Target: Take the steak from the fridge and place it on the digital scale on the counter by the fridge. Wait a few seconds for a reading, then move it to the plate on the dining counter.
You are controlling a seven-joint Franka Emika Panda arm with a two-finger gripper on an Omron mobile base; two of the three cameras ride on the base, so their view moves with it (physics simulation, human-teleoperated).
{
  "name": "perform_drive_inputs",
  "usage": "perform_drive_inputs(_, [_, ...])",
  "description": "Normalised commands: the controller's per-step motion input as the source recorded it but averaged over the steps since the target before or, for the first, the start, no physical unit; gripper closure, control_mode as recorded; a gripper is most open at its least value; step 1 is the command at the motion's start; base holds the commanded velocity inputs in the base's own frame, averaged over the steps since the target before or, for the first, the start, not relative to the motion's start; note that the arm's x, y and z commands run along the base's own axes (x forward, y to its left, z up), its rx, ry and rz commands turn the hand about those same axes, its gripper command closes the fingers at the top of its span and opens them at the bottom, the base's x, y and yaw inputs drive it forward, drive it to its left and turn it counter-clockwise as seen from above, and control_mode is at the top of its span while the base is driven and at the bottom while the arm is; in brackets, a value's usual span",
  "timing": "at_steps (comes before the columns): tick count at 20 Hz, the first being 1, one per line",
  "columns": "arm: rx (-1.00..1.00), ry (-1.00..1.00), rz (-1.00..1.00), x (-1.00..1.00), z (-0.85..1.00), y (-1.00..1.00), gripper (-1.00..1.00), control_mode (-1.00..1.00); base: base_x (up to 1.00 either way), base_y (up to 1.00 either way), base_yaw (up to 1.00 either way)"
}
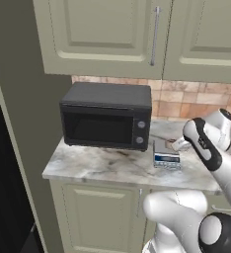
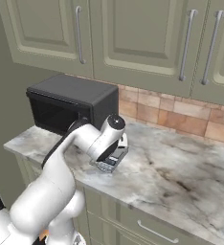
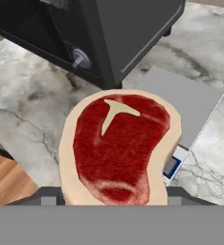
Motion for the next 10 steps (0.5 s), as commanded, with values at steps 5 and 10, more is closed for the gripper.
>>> perform_drive_inputs(5, [0.00,0.00,0.00,0.44,-0.16,-0.02,1.00,-1.00,0.00,0.00,0.00])
perform_drive_inputs(10, [0.00,0.00,0.00,0.28,-0.28,-0.06,1.00,-1.00,0.00,0.00,0.00])
